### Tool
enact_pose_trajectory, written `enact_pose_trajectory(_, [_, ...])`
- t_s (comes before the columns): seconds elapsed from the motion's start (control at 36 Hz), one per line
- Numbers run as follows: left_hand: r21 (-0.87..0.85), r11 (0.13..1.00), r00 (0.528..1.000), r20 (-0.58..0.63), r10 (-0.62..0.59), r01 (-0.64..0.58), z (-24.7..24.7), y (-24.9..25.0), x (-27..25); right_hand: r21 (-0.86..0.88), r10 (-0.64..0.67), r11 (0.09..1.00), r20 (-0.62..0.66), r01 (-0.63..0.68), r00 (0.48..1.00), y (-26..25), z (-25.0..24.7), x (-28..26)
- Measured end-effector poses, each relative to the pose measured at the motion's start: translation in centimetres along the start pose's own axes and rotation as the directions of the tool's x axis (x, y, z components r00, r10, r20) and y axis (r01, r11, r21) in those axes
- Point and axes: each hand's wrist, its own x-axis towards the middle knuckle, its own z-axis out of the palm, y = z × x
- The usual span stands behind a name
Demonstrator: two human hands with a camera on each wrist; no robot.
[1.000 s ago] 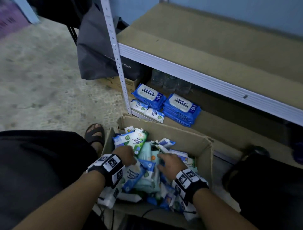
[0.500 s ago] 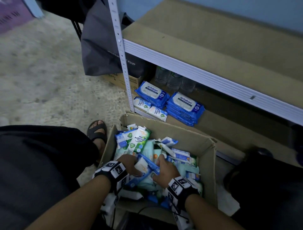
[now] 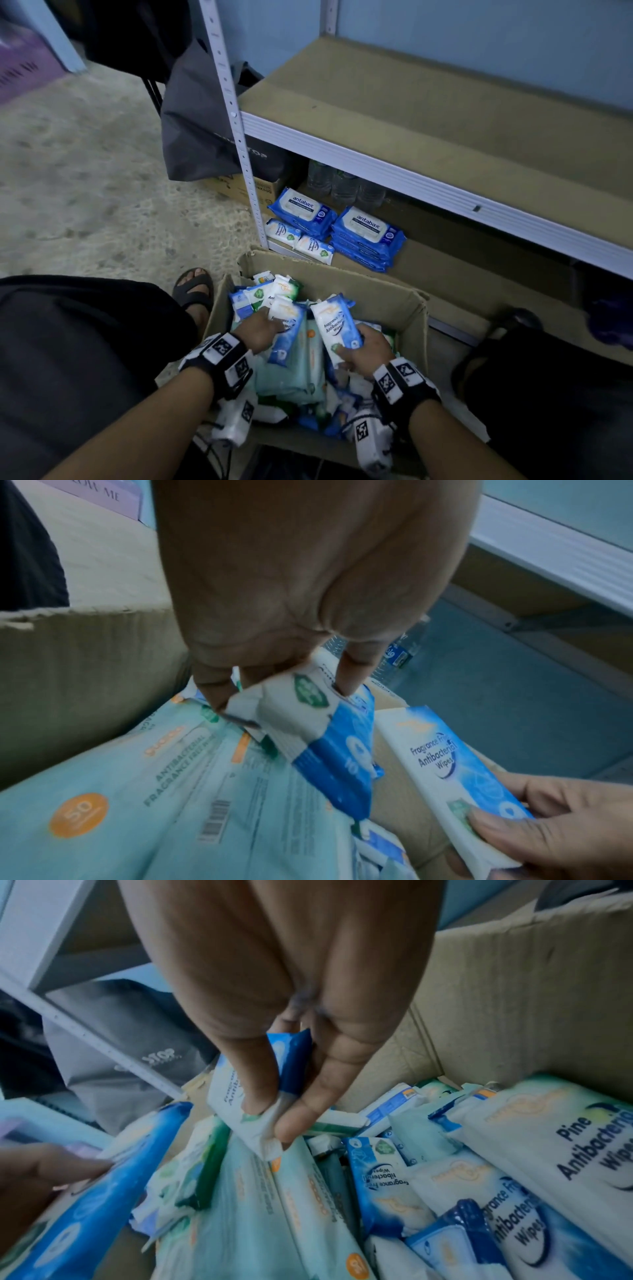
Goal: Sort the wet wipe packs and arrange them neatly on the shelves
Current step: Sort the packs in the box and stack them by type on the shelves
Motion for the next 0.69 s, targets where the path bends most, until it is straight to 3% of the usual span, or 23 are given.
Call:
enact_pose_trajectory(0.14, [-0.171, 0.985, 0.997, -0.061, -0.041, 0.03, 0.4, 1.0, -0.8, 0.066, 0.018, 0.998, 0.002, -0.018, 1.0, -0.3, -1.0, -0.4])
enact_pose_trajectory(0.33, [-0.348, 0.934, 0.991, -0.128, 0.041, -0.084, 1.1, 1.8, -1.7, 0.244, 0.079, 0.966, 0.024, -0.082, 0.997, -1.7, -1.8, -0.8])
enact_pose_trajectory(0.61, [-0.213, 0.957, 0.941, -0.313, 0.125, -0.198, -0.1, 3.6, -1.2, 0.102, -0.104, 0.989, -0.057, 0.11, 0.993, -4.2, -2.6, -1.6])
enact_pose_trajectory(0.69, [-0.148, 0.955, 0.899, -0.399, 0.18, -0.257, -0.9, 4.5, -0.9, 0.046, -0.142, 0.988, -0.063, 0.145, 0.988, -5.3, -2.9, -1.6])
